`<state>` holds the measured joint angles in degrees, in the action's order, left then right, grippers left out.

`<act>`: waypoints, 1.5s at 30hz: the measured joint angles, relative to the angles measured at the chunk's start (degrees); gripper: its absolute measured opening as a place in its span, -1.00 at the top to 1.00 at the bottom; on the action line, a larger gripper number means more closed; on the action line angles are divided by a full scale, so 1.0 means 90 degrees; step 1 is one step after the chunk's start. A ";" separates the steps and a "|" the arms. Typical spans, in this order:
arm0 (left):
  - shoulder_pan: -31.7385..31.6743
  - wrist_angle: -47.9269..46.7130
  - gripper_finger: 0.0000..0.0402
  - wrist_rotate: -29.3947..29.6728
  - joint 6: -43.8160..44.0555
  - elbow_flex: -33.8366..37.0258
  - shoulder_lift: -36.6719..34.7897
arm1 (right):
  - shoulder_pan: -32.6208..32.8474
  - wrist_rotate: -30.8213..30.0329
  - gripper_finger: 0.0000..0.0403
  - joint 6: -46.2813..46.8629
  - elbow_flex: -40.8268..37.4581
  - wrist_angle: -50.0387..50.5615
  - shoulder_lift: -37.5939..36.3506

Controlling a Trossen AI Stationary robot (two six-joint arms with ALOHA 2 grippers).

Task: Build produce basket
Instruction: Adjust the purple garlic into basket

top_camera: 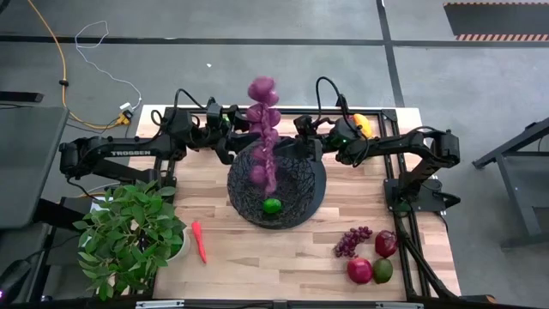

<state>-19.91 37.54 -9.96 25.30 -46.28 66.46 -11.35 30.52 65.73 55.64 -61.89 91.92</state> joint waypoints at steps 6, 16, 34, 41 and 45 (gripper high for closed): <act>-0.0096 -0.0043 -0.10 -0.0025 0.0048 0.0000 0.0000 | -0.0044 -0.0027 -0.09 -0.0045 0.0000 -0.0002 -0.0005; -0.0096 -0.0051 0.10 -0.0051 0.0000 0.0000 -0.0002 | -0.0044 -0.0034 -0.21 -0.0164 0.0000 -0.0002 -0.0005; -0.0781 -0.1207 0.17 -0.0174 -0.0389 -0.0011 -0.1077 | -0.0710 0.1067 -0.21 -0.0116 0.0002 0.0577 -0.0307; -0.0867 -0.4259 0.17 -0.0009 -0.1346 -0.1407 -0.0976 | -0.1282 0.1456 -0.21 -0.0474 0.0002 0.1391 -0.0904; -0.0777 -0.6004 0.17 0.0341 -0.1942 -0.2400 -0.0484 | -0.1603 0.1562 -0.21 -0.0950 0.0002 0.2362 -0.1475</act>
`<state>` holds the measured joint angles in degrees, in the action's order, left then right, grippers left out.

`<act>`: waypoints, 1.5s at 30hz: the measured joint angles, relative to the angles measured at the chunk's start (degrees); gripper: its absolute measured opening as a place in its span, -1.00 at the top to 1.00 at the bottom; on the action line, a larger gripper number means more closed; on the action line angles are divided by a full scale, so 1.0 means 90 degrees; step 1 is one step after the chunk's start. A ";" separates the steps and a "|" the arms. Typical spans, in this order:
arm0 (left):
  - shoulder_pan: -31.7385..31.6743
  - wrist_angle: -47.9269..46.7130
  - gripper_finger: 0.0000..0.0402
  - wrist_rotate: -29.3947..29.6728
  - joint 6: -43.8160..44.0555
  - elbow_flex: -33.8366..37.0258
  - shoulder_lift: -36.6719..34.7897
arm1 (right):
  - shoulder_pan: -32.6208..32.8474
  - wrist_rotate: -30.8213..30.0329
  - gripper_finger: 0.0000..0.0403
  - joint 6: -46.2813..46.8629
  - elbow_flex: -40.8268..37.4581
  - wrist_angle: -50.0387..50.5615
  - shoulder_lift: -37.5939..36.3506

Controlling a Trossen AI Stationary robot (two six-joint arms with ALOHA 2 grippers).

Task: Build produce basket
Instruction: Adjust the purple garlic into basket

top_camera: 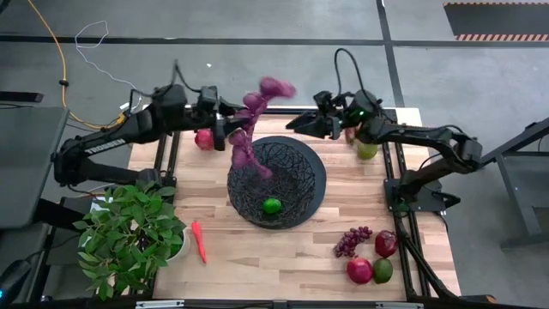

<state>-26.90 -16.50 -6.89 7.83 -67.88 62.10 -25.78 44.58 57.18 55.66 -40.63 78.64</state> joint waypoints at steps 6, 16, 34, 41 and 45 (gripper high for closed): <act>0.0288 -0.1951 0.16 0.0741 -0.0441 -0.0998 0.0715 | -0.0436 -0.0131 -0.21 -0.1098 0.0000 0.2071 -0.1040; 0.0907 -0.3048 0.15 0.1009 0.0472 -0.1151 0.1728 | -0.0638 -0.0577 -0.21 -0.1887 0.0000 0.3724 -0.1950; 0.1650 -0.2628 0.15 0.1604 0.1442 -0.0097 0.2718 | -0.0636 -0.0597 -0.21 -0.1978 0.0000 0.3972 -0.1988; 0.1565 -0.1752 0.15 0.1634 0.1954 0.0797 0.2615 | -0.0634 -0.0598 -0.21 -0.1978 0.0000 0.4003 -0.1988; 0.1575 -0.1522 0.15 0.1684 0.2063 0.1047 0.2604 | -0.0634 -0.0635 -0.21 -0.1978 0.0000 0.4037 -0.1988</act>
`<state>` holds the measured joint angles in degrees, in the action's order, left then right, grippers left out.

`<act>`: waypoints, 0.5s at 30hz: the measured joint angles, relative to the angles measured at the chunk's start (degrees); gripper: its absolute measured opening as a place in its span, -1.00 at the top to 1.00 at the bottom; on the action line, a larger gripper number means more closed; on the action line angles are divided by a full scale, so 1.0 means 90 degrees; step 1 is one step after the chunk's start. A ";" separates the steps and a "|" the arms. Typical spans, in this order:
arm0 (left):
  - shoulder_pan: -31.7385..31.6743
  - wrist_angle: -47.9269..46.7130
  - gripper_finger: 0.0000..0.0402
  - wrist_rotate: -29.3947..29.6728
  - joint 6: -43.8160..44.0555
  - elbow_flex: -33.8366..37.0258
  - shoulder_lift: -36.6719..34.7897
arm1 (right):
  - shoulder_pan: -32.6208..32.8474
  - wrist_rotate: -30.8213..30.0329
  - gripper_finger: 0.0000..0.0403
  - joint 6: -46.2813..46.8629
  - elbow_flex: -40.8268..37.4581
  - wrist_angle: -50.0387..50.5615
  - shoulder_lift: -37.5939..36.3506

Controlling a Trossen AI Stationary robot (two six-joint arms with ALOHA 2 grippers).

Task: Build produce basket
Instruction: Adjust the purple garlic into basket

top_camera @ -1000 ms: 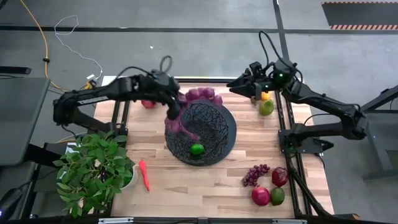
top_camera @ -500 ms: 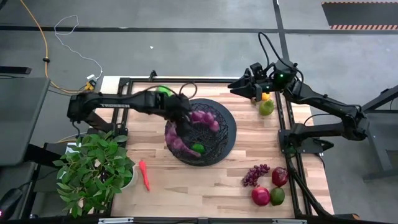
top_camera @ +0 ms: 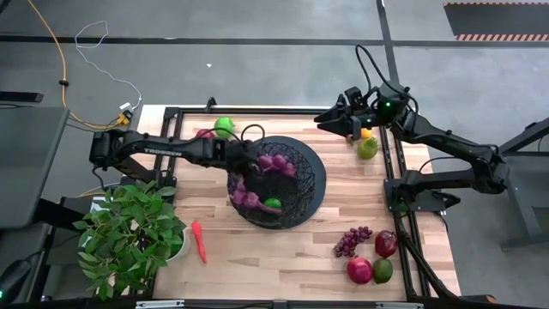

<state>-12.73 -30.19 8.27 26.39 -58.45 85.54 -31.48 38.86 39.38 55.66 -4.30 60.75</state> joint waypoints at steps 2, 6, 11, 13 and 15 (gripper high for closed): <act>0.0000 0.0229 0.15 0.0020 0.0117 0.0137 -0.0002 | 0.0000 -0.0108 -0.21 -0.0001 0.0000 0.0028 0.0000; 0.0000 0.0665 0.15 0.0158 0.0401 0.0294 0.0031 | 0.0000 -0.0157 -0.21 -0.0075 0.0000 0.0037 0.0000; 0.0000 0.1420 0.15 0.0177 0.0902 0.0294 0.0087 | 0.0002 -0.0216 -0.21 -0.0088 0.0000 0.0055 0.0002; 0.0000 0.1297 0.15 0.0179 0.1048 0.0294 0.0085 | 0.0001 -0.0222 -0.21 -0.0087 0.0000 0.0074 0.0002; 0.0002 0.1023 0.15 0.0208 0.1070 0.0294 0.0085 | 0.0000 -0.0222 -0.21 -0.0085 0.0000 0.0078 0.0002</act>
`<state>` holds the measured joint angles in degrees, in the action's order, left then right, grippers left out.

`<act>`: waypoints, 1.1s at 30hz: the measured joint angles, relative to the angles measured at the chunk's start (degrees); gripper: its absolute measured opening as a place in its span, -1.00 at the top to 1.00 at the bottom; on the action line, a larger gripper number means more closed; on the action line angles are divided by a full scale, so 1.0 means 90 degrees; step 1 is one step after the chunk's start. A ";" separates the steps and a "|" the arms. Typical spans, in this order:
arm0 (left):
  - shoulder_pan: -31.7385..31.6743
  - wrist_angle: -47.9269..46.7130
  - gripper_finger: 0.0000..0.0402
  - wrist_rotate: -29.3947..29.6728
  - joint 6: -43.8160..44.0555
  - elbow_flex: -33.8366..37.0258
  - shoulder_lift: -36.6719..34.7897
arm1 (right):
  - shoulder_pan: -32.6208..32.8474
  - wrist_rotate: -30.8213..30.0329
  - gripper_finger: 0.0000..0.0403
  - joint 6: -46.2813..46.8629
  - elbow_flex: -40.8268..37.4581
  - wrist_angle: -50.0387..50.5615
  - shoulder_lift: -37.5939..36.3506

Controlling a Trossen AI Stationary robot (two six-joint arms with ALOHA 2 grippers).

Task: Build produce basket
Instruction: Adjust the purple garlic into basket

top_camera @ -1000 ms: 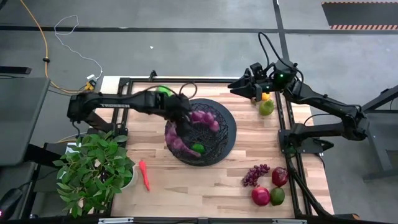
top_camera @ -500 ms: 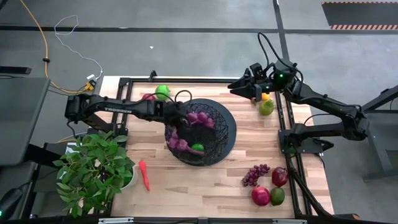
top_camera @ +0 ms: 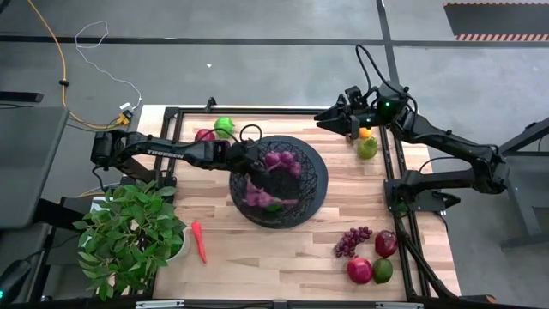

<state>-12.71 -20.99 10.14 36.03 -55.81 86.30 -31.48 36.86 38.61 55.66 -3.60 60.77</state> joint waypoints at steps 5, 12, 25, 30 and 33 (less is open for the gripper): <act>0.0098 -0.0579 0.15 0.0349 0.0000 0.0000 0.0000 | 0.0000 0.0000 -0.21 -0.0010 0.0000 0.0000 0.0000; 0.0232 -0.0384 0.15 0.0980 0.0322 0.0002 0.0201 | 0.0000 0.0000 -0.21 -0.0010 0.0000 0.0016 0.0000; 0.0253 0.0002 0.15 0.0739 0.0782 -0.0026 0.0899 | 0.0001 0.0000 -0.21 -0.0011 0.0000 0.0073 0.0000; 0.0261 -0.0040 0.15 0.0696 0.0500 0.0017 0.0438 | 0.0000 -0.0002 -0.21 -0.0086 0.0000 0.0095 0.0000; 0.0249 -0.0186 0.15 0.0867 0.0132 0.0010 0.0088 | 0.0001 -0.0001 -0.21 -0.0131 0.0000 0.0095 0.0000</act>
<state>-10.48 -22.66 17.95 37.21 -55.72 87.09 -31.48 36.85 37.43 55.66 -2.74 60.77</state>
